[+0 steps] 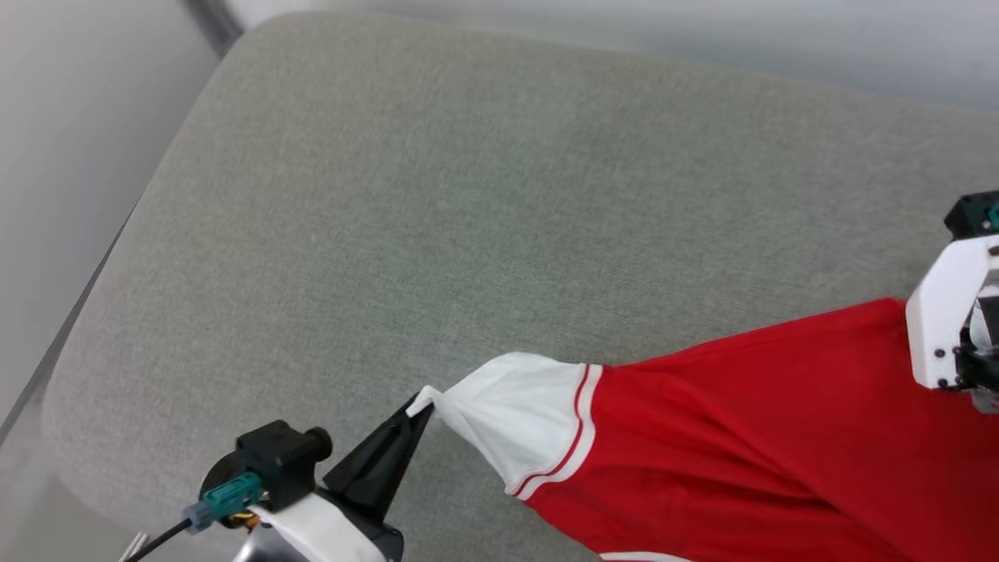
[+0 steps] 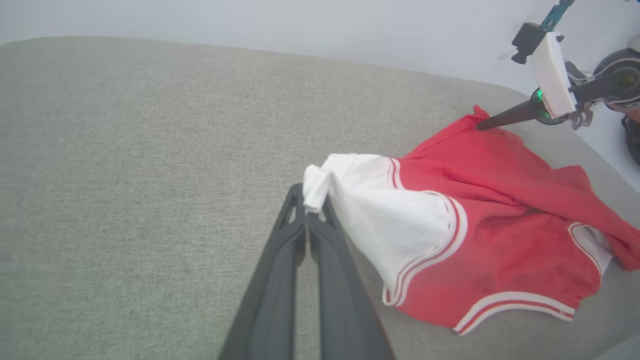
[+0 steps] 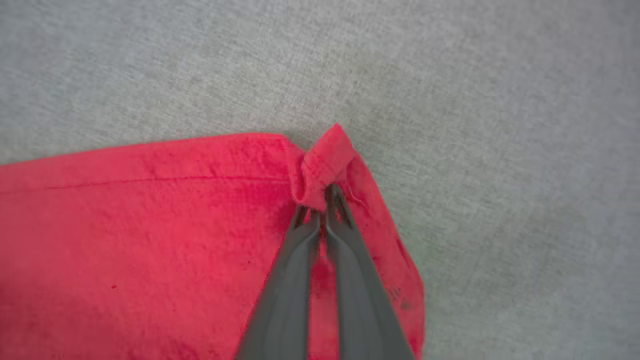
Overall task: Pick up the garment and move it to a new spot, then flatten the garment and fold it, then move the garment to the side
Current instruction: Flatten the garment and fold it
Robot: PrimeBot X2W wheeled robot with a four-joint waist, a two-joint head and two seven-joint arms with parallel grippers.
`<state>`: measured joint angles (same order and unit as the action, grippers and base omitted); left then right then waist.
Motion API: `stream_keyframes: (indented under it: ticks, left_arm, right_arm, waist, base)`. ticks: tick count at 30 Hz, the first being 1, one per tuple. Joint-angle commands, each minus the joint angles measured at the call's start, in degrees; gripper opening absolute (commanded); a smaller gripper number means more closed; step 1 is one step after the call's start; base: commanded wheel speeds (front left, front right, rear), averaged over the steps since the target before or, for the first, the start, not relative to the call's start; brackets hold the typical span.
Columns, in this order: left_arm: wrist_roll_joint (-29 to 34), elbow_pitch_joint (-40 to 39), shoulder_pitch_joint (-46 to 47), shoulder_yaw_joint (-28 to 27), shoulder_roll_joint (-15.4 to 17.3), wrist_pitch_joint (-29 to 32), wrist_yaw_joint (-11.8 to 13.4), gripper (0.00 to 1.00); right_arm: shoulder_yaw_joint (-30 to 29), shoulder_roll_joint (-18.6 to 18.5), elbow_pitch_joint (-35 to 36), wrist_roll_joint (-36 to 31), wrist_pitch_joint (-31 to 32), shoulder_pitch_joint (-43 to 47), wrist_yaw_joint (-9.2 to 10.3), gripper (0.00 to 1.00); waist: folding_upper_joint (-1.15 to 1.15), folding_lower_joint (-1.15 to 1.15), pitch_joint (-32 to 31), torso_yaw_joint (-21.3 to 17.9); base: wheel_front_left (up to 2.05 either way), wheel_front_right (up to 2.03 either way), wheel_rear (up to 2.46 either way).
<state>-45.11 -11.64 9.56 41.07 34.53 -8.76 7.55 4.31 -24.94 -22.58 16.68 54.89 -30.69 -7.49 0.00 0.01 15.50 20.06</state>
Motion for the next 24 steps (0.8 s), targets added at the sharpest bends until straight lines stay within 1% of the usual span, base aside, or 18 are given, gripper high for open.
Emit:
stream_keyframes:
  ticks: [1,6,10,18,24]
  left_arm:
    - [0.15,-0.75,-0.88,-0.54,0.97,0.23,0.49,0.00]
    - [0.50,-3.53,-0.97,-2.84,4.62,0.86,2.26,0.00]
    - [0.65,-5.99,-0.15,-5.59,7.76,1.27,3.64,0.00]
    - [0.18,-11.12,3.74,-12.89,13.44,1.39,5.60,0.00]
    - [-0.94,-13.99,8.46,-19.24,16.72,1.28,6.60,0.00]
  right_arm:
    - [0.33,0.25,-0.16,0.62,-1.34,-0.97,0.01,0.00]
    - [2.56,0.29,0.44,3.79,-5.46,-3.64,0.01,0.00]
    - [3.53,-0.77,2.71,6.49,-6.54,-5.75,0.01,0.00]
    - [3.58,-1.89,10.03,11.17,-7.77,-9.51,0.02,0.00]
    - [1.87,-0.53,17.54,12.53,-7.83,-10.00,0.01,0.00]
  waist:
    - [0.00,-0.01,-3.76,-2.73]
    - [0.00,-0.01,-9.22,-6.44]
    - [0.00,-0.01,-12.37,-9.22]
    - [0.00,-0.01,-15.42,-14.46]
    - [0.00,-0.01,-16.41,-17.98]
  base:
    - [0.00,0.00,0.00]
    - [0.00,0.00,0.00]
    - [0.00,0.00,0.00]
    - [0.00,0.00,0.00]
    - [0.00,0.00,0.00]
